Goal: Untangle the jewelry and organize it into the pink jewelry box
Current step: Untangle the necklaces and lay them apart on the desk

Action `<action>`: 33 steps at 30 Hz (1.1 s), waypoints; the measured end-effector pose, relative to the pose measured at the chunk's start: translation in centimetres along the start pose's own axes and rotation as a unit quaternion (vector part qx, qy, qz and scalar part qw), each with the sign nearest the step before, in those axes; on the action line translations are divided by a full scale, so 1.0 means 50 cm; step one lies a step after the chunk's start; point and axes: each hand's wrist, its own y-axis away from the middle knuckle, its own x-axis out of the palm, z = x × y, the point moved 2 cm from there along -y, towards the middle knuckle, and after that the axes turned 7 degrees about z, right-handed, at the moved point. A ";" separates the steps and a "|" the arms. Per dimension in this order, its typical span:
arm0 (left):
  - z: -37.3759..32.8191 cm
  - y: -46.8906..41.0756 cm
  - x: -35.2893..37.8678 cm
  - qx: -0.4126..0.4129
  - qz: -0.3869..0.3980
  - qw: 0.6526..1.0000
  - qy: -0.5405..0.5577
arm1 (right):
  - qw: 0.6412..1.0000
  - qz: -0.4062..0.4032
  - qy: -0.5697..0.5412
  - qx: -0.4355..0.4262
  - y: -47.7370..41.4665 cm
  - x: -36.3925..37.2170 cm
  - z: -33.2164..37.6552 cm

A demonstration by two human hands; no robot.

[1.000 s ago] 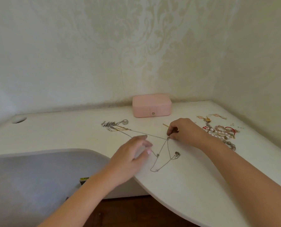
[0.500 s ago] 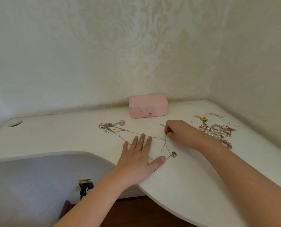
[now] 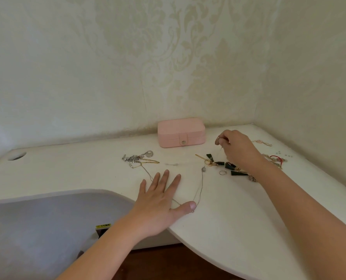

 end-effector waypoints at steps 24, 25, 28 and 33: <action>0.153 -0.031 -0.072 0.041 0.127 0.991 0.025 | 0.841 -0.218 -0.495 0.009 0.031 -0.108 0.013; 0.155 -0.033 -0.073 0.043 0.128 0.991 0.026 | 0.836 -0.226 -0.500 0.007 0.033 -0.110 0.012; 0.161 -0.036 -0.074 0.044 0.123 0.991 0.028 | 0.820 -0.258 -0.512 0.001 0.039 -0.122 0.013; 0.164 -0.036 -0.077 0.055 0.118 0.990 0.055 | 0.810 -0.270 -0.520 -0.015 0.047 -0.140 0.012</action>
